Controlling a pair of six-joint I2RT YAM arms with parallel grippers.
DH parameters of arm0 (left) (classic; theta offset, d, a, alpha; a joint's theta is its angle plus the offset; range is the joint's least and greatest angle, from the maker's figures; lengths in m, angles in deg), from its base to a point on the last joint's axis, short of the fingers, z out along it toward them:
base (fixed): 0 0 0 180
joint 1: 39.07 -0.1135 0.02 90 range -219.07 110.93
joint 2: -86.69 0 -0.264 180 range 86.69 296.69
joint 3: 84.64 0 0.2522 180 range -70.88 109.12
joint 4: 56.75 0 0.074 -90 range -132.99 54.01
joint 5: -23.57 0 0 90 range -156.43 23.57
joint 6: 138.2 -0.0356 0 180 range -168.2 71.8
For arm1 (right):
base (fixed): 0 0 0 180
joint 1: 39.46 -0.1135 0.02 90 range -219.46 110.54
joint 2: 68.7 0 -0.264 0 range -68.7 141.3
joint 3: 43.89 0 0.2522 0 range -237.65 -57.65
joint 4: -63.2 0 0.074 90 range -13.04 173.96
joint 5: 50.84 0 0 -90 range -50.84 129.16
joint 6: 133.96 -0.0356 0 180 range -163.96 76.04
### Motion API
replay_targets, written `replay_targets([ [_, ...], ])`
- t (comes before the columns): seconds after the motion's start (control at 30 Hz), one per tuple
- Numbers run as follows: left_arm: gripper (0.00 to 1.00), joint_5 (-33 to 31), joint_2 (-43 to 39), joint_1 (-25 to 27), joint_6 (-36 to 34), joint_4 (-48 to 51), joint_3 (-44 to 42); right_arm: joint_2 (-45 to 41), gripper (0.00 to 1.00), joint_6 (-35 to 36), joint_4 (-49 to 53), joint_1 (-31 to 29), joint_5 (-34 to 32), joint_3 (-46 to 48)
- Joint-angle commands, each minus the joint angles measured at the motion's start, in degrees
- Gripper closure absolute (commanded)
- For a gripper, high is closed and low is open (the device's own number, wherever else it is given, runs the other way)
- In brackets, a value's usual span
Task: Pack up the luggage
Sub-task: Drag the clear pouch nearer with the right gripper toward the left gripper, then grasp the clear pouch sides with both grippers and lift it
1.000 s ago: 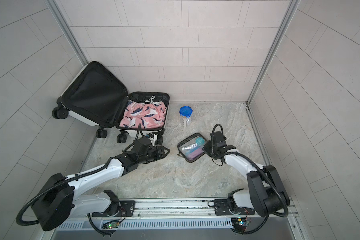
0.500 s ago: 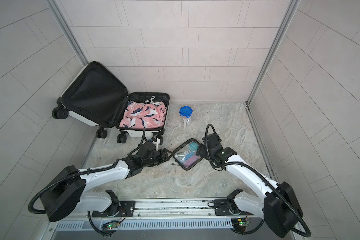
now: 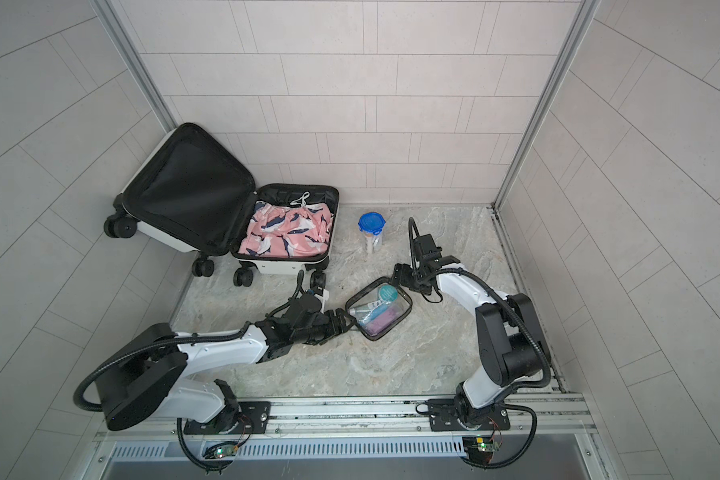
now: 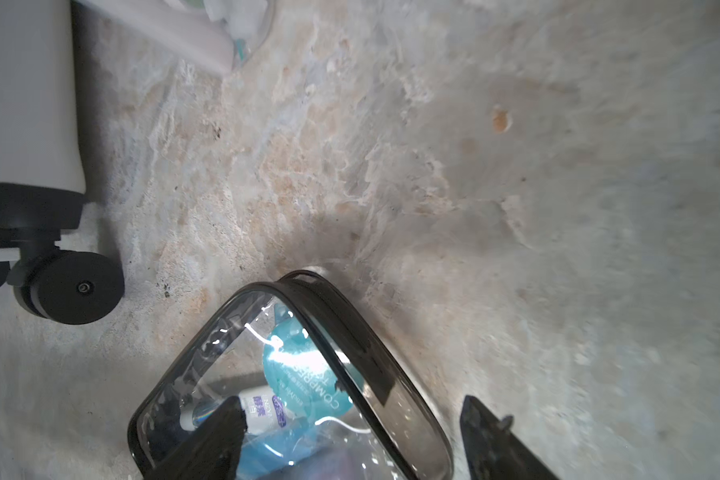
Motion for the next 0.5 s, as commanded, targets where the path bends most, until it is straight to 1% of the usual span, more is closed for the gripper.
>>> replay_targets([
  [0.0, 0.25, 1.2, 3.6, 0.2, 2.7, -8.9, 2.0, 0.4, 0.17, 0.2, -2.6, -0.4, 5.8, 0.4],
  [0.1, 0.26, 2.2, 6.3, 0.2, 2.5, -10.1, 4.2, -0.1, 0.17, -0.9, -3.9, -1.5, 6.3, 2.4],
  [0.2, 0.27, 2.5, 7.4, -0.2, 1.8, -9.6, 5.6, -1.6, 0.18, -1.6, -3.9, -2.7, 5.7, 4.3],
  [0.37, 0.28, 2.8, 6.4, -2.4, 0.8, -7.8, 5.4, -5.7, 0.19, -4.6, -4.2, -4.3, 5.6, 7.9],
  [0.47, 0.29, 3.8, 5.6, -4.4, 0.2, -7.4, 4.9, -8.3, 0.2, -5.9, -3.1, -7.1, 5.0, 8.7],
])
